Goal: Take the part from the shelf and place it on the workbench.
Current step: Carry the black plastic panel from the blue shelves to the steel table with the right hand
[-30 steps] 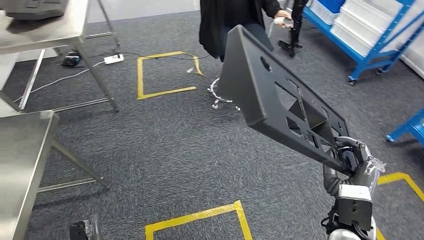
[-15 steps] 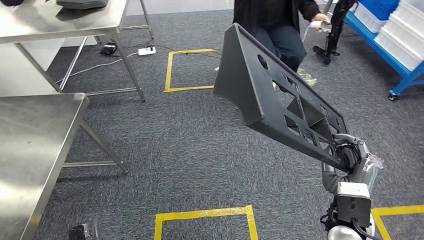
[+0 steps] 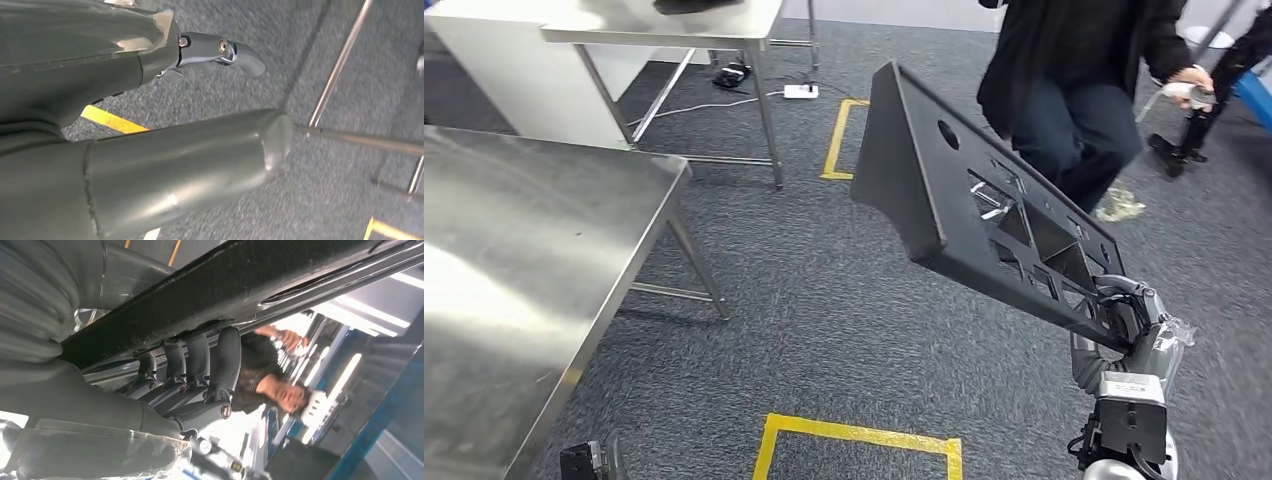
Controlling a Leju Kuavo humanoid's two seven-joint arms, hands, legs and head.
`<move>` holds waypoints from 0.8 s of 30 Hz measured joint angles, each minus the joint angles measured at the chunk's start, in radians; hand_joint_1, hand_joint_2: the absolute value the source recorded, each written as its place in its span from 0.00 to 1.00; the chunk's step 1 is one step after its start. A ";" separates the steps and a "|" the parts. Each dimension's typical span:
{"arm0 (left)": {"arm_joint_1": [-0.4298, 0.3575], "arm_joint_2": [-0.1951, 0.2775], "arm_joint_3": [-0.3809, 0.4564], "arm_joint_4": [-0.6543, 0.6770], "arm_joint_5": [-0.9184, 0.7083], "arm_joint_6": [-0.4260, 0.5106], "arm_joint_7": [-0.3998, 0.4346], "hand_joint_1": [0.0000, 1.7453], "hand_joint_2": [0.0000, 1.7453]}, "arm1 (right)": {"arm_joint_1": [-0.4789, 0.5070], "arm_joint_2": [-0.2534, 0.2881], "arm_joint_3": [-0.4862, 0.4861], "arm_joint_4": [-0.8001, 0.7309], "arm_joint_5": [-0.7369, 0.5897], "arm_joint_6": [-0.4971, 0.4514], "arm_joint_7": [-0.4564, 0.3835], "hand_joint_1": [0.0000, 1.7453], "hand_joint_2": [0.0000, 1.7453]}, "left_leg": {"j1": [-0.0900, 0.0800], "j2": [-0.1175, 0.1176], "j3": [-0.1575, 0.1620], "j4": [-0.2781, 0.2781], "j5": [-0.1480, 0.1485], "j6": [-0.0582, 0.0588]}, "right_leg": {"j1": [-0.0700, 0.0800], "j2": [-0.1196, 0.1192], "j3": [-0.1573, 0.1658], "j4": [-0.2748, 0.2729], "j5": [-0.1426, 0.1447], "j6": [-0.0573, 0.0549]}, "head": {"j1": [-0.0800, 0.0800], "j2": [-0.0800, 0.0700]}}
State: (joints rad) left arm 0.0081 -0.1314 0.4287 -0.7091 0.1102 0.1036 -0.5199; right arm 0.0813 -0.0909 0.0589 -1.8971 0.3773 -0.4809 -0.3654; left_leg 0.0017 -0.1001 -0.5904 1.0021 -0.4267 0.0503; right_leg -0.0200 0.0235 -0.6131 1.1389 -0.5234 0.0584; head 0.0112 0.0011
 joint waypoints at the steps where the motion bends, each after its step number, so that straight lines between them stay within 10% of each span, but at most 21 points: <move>1: 0.000 0.000 0.002 -0.001 0.000 -0.002 0.001 0.00 0.00 | -0.001 0.000 0.000 0.000 0.000 0.000 0.000 1.00 1.00 | 0.000 -0.014 -0.003 0.005 -0.002 -0.005 | -0.003 0.015 0.029 -0.061 0.024 0.003 | 0.000 0.000; 5: 0.006 0.000 0.014 -0.006 -0.001 -0.006 0.003 0.00 0.00 | -0.004 -0.001 0.000 0.000 -0.001 0.000 0.000 1.00 1.00 | 0.001 -0.051 -0.018 0.011 0.000 -0.028 | -0.002 0.010 0.054 -0.113 0.044 -0.021 | -0.001 0.000; 10: 0.008 -0.002 0.024 -0.011 -0.003 -0.013 0.004 0.00 0.00 | -0.010 -0.001 0.000 0.000 -0.003 0.000 -0.001 1.00 1.00 | -0.001 0.082 -0.113 0.205 -0.109 -0.044 | 0.001 -0.047 0.056 -0.117 0.045 -0.052 | -0.012 0.000; 12: 0.009 -0.003 0.025 -0.012 -0.003 -0.015 0.006 0.00 0.00 | -0.010 -0.001 0.000 0.000 -0.004 0.000 -0.001 1.00 1.00 | 0.001 0.096 -0.160 0.297 -0.137 -0.045 | 0.006 -0.075 0.055 -0.117 0.043 -0.056 | -0.012 0.000; 18: 0.006 -0.002 0.039 -0.020 0.001 -0.026 0.014 0.00 0.00 | -0.014 -0.001 0.000 0.000 -0.006 0.000 -0.003 1.00 1.00 | -0.020 0.180 -0.014 0.030 -0.022 -0.016 | 0.021 -0.147 0.063 -0.116 0.033 -0.051 | -0.011 0.000; 21: 0.009 -0.001 0.044 -0.022 0.001 -0.032 0.015 0.00 0.00 | -0.017 0.000 0.001 0.001 -0.007 0.000 -0.003 1.00 1.00 | -0.024 0.148 -0.010 0.016 -0.018 -0.005 | 0.021 -0.174 0.069 -0.114 0.025 -0.039 | -0.012 0.000; 24: 0.008 -0.002 0.048 -0.021 0.000 -0.037 0.015 0.00 0.00 | -0.020 -0.001 0.000 0.003 -0.009 -0.001 -0.007 1.00 1.00 | -0.012 0.110 0.002 -0.002 -0.006 0.009 | 0.018 -0.092 0.023 -0.014 -0.024 -0.038 | -0.008 0.000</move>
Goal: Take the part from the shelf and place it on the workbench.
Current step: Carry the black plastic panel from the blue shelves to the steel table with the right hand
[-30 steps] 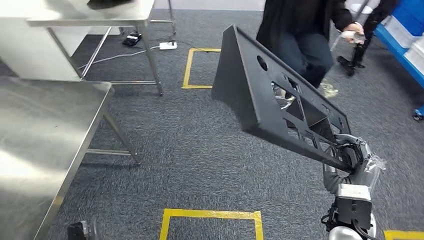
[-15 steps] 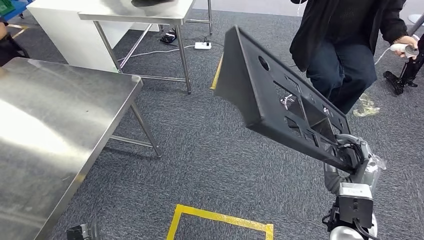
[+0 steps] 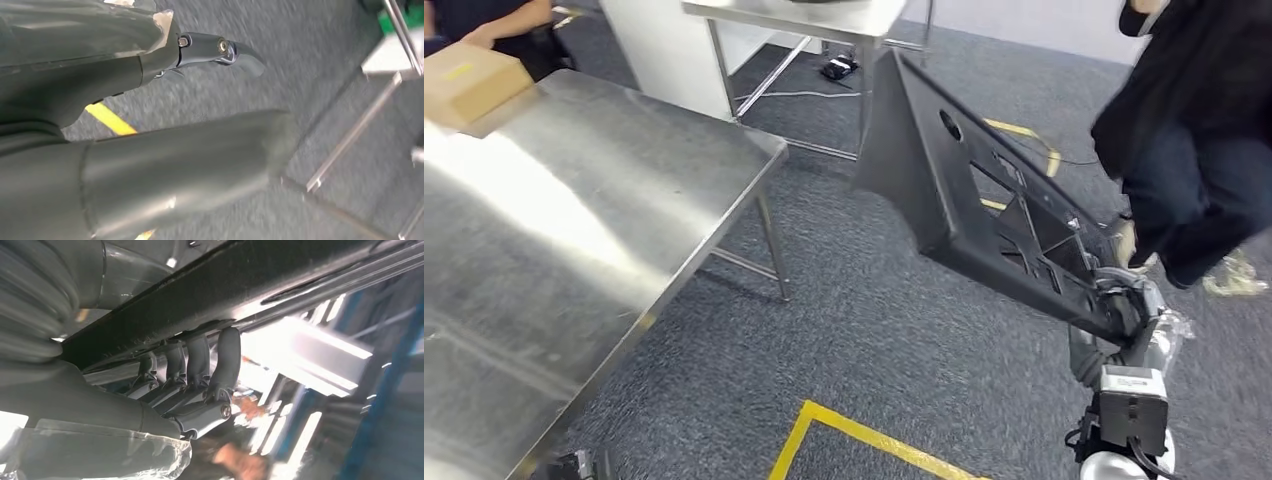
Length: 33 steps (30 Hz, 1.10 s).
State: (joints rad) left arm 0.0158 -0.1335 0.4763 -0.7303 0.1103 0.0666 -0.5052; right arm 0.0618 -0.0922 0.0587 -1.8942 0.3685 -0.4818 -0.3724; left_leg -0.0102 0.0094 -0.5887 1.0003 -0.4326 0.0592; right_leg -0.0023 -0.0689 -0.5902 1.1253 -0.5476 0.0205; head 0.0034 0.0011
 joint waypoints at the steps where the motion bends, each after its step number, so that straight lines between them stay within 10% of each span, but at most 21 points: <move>1: -0.003 0.001 0.001 0.000 0.000 -0.001 0.000 0.00 0.00 | 0.002 -0.001 -0.001 0.001 0.000 -0.001 -0.001 1.00 1.00 | 0.002 -0.014 -0.001 -0.001 0.002 0.002 | -0.002 0.033 -0.035 0.069 -0.027 -0.003 | 0.002 0.000; 4: -0.005 0.002 0.002 0.001 -0.002 -0.002 0.000 0.00 0.00 | 0.009 -0.003 -0.002 0.004 -0.002 -0.003 -0.002 1.00 1.00 | 0.005 -0.063 -0.002 0.001 0.003 0.002 | -0.005 0.063 -0.102 0.183 -0.050 0.007 | 0.003 0.000; 8: -0.006 0.004 0.004 0.002 -0.001 -0.003 0.000 0.00 0.00 | 0.009 -0.005 -0.002 0.005 -0.003 -0.003 -0.002 1.00 1.00 | 0.011 -0.127 -0.005 0.014 -0.002 -0.014 | -0.021 0.121 0.002 -0.059 0.061 0.042 | 0.006 0.000; 12: -0.001 0.010 0.004 0.002 -0.002 -0.004 0.000 0.00 0.00 | 0.008 -0.005 -0.002 0.006 -0.003 -0.003 -0.002 1.00 1.00 | 0.014 -0.160 -0.021 0.020 -0.001 -0.035 | -0.020 0.108 0.020 -0.096 0.076 0.017 | 0.005 0.000; 16: -0.005 0.014 0.004 0.002 -0.003 -0.003 0.000 0.00 0.00 | 0.006 -0.005 -0.003 0.006 -0.003 -0.004 -0.002 1.00 1.00 | 0.012 -0.038 -0.096 0.173 -0.089 -0.051 | -0.019 0.060 0.023 -0.098 0.074 -0.009 | -0.008 0.000; 19: -0.006 0.014 0.004 0.005 -0.003 -0.003 0.000 0.00 0.00 | 0.008 -0.005 -0.002 0.006 -0.003 -0.006 -0.003 1.00 1.00 | 0.014 -0.012 -0.165 0.305 -0.130 -0.053 | -0.011 0.018 0.024 -0.098 0.069 -0.016 | -0.009 0.000; 24: -0.006 0.013 0.004 0.006 -0.003 -0.004 0.000 0.00 0.00 | 0.009 -0.005 -0.002 0.006 -0.003 -0.006 -0.004 1.00 1.00 | 0.014 -0.011 -0.150 0.274 -0.099 -0.049 | -0.007 -0.002 0.026 -0.098 0.067 -0.018 | -0.009 0.000; 28: -0.024 0.017 0.004 0.016 0.012 -0.003 -0.003 0.00 0.00 | 0.004 -0.004 -0.002 0.007 -0.002 -0.006 -0.012 1.00 1.00 | -0.007 0.045 -0.031 0.047 -0.017 -0.014 | 0.008 -0.060 0.038 -0.099 0.055 -0.009 | -0.009 0.000; 33: -0.044 0.022 0.005 0.034 0.025 0.000 -0.016 0.00 0.00 | -0.004 0.000 0.000 0.012 -0.008 -0.007 -0.020 1.00 1.00 | 0.005 -0.017 -0.009 0.000 0.006 0.008 | -0.002 0.055 -0.049 0.095 -0.031 -0.002 | -0.001 0.000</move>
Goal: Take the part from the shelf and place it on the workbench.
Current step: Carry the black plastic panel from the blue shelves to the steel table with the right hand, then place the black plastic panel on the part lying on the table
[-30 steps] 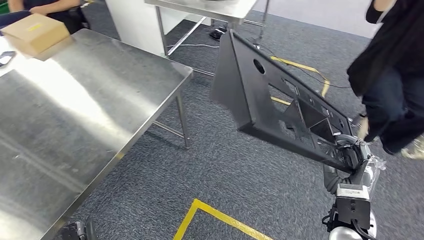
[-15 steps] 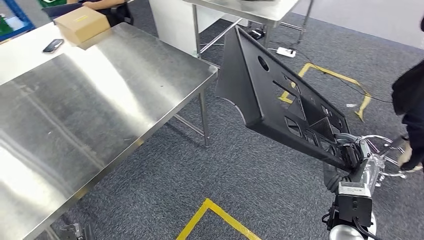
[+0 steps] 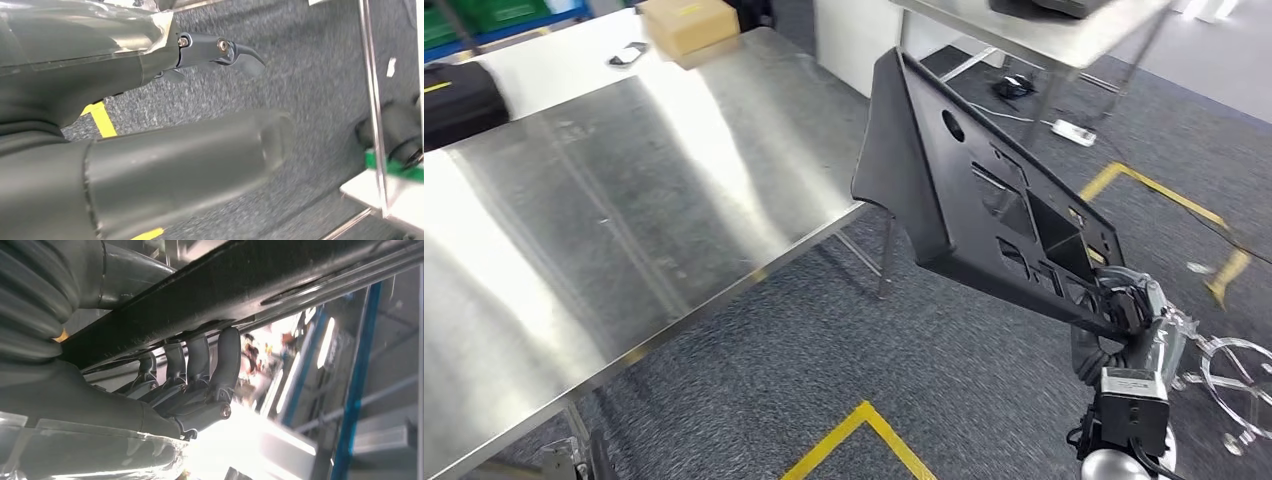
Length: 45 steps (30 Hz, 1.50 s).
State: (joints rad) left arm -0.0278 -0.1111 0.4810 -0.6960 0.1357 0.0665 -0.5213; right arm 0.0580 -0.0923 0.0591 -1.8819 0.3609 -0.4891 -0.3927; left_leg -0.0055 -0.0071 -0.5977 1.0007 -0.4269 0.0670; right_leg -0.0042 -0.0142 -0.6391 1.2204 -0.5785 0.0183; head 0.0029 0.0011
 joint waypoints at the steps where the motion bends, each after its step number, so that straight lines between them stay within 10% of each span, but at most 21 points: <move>1: -0.001 0.001 0.000 0.004 0.000 0.000 -0.001 0.00 0.00 | 0.003 0.001 0.000 0.001 0.001 -0.002 0.000 1.00 1.00 | 0.001 -0.016 0.000 0.000 0.000 0.000 | -0.003 0.007 -0.028 0.052 -0.015 0.003 | 0.002 0.000; 3: 0.000 0.002 0.000 0.012 0.001 -0.001 -0.002 0.00 0.00 | 0.008 0.002 0.001 0.003 0.004 -0.006 0.000 1.00 1.00 | 0.006 -0.050 0.000 0.003 0.000 -0.004 | -0.011 0.011 -0.037 0.055 -0.001 0.023 | 0.002 0.000; 6: 0.001 0.005 0.001 0.019 0.001 -0.002 -0.004 0.00 0.00 | 0.011 0.006 0.002 0.003 0.009 -0.007 0.000 1.00 1.00 | 0.014 -0.099 -0.005 0.017 -0.006 -0.022 | -0.029 0.056 0.046 -0.133 0.078 0.059 | 0.006 0.000; 10: 0.007 0.013 0.002 0.023 0.002 -0.003 -0.006 0.00 0.00 | 0.018 0.011 0.004 0.001 0.012 -0.009 0.001 1.00 1.00 | 0.013 -0.139 -0.023 0.024 -0.005 -0.046 | -0.035 0.066 0.071 -0.183 0.094 0.035 | 0.006 0.000; 13: 0.011 0.016 0.003 0.024 0.002 -0.003 -0.009 0.00 0.00 | 0.020 0.015 0.005 0.000 0.013 -0.009 0.001 1.00 1.00 | 0.014 -0.080 -0.051 0.079 -0.037 -0.056 | -0.037 0.033 0.076 -0.186 0.094 0.015 | -0.001 0.000; 17: 0.018 0.013 0.003 0.025 0.002 -0.009 -0.010 0.00 0.00 | 0.033 0.018 0.005 -0.002 0.014 -0.008 0.002 1.00 1.00 | 0.015 0.003 -0.172 0.307 -0.129 -0.062 | -0.023 -0.024 0.081 -0.185 0.085 -0.001 | -0.007 0.000; 23: 0.032 0.013 0.007 0.010 -0.004 -0.019 -0.013 0.00 0.00 | 0.036 0.020 0.006 -0.006 0.012 -0.008 0.003 1.00 1.00 | -0.005 0.084 -0.040 0.055 -0.013 -0.032 | -0.007 -0.097 0.100 -0.186 0.065 0.006 | -0.006 0.000; 26: 0.040 0.009 0.017 -0.008 -0.009 -0.021 -0.003 0.00 0.00 | 0.034 0.020 0.008 -0.007 0.009 -0.004 0.007 1.00 1.00 | -0.010 0.056 -0.034 0.037 -0.014 -0.022 | -0.002 -0.123 0.111 -0.190 0.057 0.021 | -0.007 0.000; 30: 0.044 0.001 0.023 -0.028 -0.015 -0.025 0.002 0.00 0.00 | 0.032 0.018 0.010 -0.006 0.007 -0.004 0.009 1.00 1.00 | 0.004 0.002 -0.019 0.018 -0.003 -0.003 | -0.007 -0.010 0.040 -0.037 -0.010 0.022 | 0.000 0.000; 33: 0.046 -0.005 0.027 -0.035 -0.021 -0.030 0.003 0.00 0.00 | 0.034 0.017 0.011 -0.005 0.011 -0.004 0.016 1.00 1.00 | 0.006 -0.048 -0.019 0.019 -0.003 -0.001 | -0.009 0.011 -0.038 0.084 -0.035 0.033 | 0.000 0.000; 36: 0.047 -0.013 0.036 -0.045 -0.027 -0.030 0.009 0.00 0.00 | 0.031 0.017 0.011 -0.006 0.022 0.001 0.027 1.00 1.00 | 0.007 -0.097 -0.016 0.023 -0.005 -0.007 | -0.018 0.047 0.024 -0.086 0.054 0.064 | 0.002 0.000; 40: 0.053 -0.017 0.055 -0.056 -0.031 -0.030 0.017 0.00 0.00 | 0.023 0.017 0.012 -0.008 0.029 0.013 0.035 1.00 1.00 | 0.004 -0.143 -0.025 0.026 -0.007 -0.030 | -0.020 0.072 0.076 -0.196 0.097 0.037 | 0.001 0.000; 42: 0.061 -0.020 0.066 -0.060 -0.036 -0.031 0.017 0.00 0.00 | 0.011 0.019 0.011 -0.008 0.032 0.014 0.040 1.00 1.00 | 0.005 -0.122 -0.032 0.036 -0.013 -0.040 | -0.024 0.051 0.080 -0.199 0.100 0.023 | -0.001 0.000; 45: 0.062 -0.024 0.073 -0.066 -0.042 -0.033 0.018 0.00 0.00 | 0.003 0.021 0.010 -0.010 0.034 0.014 0.045 1.00 1.00 | 0.008 -0.020 -0.098 0.169 -0.086 -0.057 | -0.026 0.013 0.086 -0.201 0.097 0.004 | -0.012 0.000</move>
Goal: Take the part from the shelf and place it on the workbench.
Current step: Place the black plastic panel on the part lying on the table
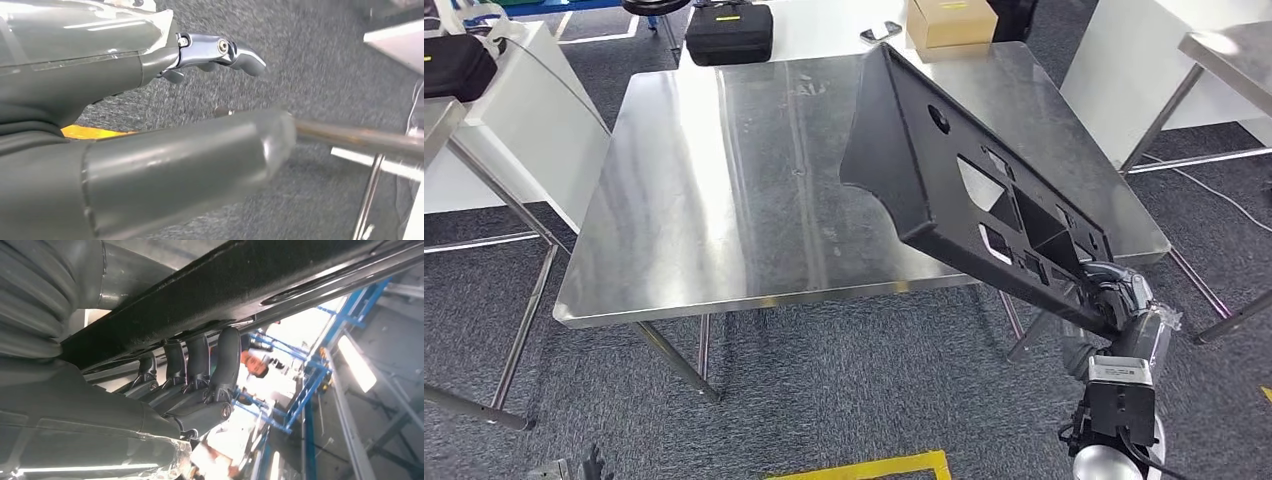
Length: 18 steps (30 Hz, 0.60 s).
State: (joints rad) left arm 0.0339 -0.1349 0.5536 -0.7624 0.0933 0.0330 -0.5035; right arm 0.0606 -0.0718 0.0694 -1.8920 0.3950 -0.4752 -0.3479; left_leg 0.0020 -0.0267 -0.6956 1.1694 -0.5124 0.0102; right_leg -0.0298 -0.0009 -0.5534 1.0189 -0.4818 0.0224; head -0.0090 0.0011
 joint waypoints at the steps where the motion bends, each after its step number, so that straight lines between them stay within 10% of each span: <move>1: -0.001 -0.001 0.001 -0.001 -0.001 -0.001 0.001 0.00 0.00 | 0.000 0.000 -0.001 0.000 0.000 0.000 0.000 1.00 1.00 | 0.004 0.014 -0.035 0.065 -0.027 -0.005 | 0.002 -0.014 0.001 0.000 -0.002 -0.004 | -0.002 0.000; 4: 0.001 -0.006 0.003 -0.004 -0.007 -0.003 0.005 0.00 0.00 | 0.001 0.000 -0.005 0.000 -0.005 0.000 -0.002 1.00 1.00 | 0.014 0.025 -0.070 0.115 -0.019 -0.013 | 0.002 -0.047 0.005 0.000 -0.008 -0.005 | -0.002 0.000; 8: 0.000 -0.008 0.008 -0.010 -0.017 -0.004 0.016 0.00 0.00 | 0.000 0.000 -0.014 -0.001 -0.035 0.000 -0.022 1.00 1.00 | 0.014 0.050 0.053 -0.111 0.074 -0.006 | 0.006 -0.067 0.018 0.001 -0.021 0.013 | -0.002 0.000; 12: -0.002 -0.012 0.017 -0.011 -0.019 -0.004 0.017 0.00 0.00 | 0.001 -0.002 -0.023 -0.003 -0.025 0.008 -0.027 1.00 1.00 | 0.004 0.043 0.069 -0.138 0.071 0.020 | 0.011 -0.066 0.023 -0.003 -0.028 0.035 | 0.003 0.000; 18: -0.014 -0.021 0.021 -0.011 -0.020 -0.004 0.017 0.00 0.00 | 0.010 -0.008 -0.038 -0.004 -0.026 0.010 -0.026 1.00 1.00 | 0.005 0.017 0.082 -0.150 0.073 0.046 | 0.011 -0.004 -0.128 0.278 -0.128 0.029 | 0.008 0.000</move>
State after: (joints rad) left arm 0.0195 -0.1561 0.5749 -0.7736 0.0734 0.0294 -0.4868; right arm 0.0707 -0.0796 0.0317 -1.8959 0.3693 -0.4654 -0.3741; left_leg 0.0070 -0.0100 -0.6136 1.0197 -0.4398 0.0567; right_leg -0.0192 -0.0046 -0.6814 1.2973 -0.6094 0.0512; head -0.0010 0.0011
